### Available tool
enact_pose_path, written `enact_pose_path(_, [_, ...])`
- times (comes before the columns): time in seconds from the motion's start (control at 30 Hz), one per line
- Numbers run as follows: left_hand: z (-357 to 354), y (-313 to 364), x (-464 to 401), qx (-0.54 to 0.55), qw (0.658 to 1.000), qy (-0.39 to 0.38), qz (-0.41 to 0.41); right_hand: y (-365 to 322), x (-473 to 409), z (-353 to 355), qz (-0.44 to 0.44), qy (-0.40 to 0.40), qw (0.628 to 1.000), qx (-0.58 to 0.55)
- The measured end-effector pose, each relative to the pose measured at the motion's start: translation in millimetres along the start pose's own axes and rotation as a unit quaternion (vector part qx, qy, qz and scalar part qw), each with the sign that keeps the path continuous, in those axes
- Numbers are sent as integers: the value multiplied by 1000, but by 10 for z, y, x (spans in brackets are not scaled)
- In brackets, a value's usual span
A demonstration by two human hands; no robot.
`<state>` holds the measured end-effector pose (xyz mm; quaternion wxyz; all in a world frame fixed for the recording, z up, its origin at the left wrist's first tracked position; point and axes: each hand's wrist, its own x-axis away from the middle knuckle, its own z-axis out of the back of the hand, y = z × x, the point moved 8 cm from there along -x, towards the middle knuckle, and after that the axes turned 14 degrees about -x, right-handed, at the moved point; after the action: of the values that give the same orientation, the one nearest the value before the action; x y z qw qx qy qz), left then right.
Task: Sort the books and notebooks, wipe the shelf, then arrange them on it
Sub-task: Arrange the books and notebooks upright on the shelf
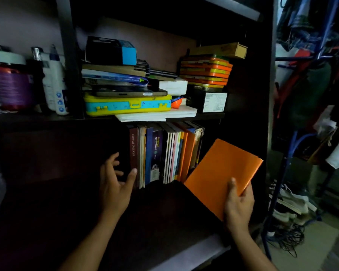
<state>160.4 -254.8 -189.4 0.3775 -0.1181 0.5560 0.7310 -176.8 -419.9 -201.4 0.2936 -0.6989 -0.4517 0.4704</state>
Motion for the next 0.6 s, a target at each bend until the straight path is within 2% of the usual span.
enact_pose_path(0.1, [-127,-72,8,4,999,-44,12,-181,96,-92,81,-6,997,14])
enact_pose_path(0.27, [-246,-82,65,14,993,-111,29,-176,80,-260,129,-87,986,59])
enact_pose_path(0.43, [-283,-122,68,-10,989,-143,21,-50,-9,-664,106,-190,971,99])
enact_pose_path(0.6, [-261,-87,60,1,990,-143,16,132,-3,-836,69,-211,970,96])
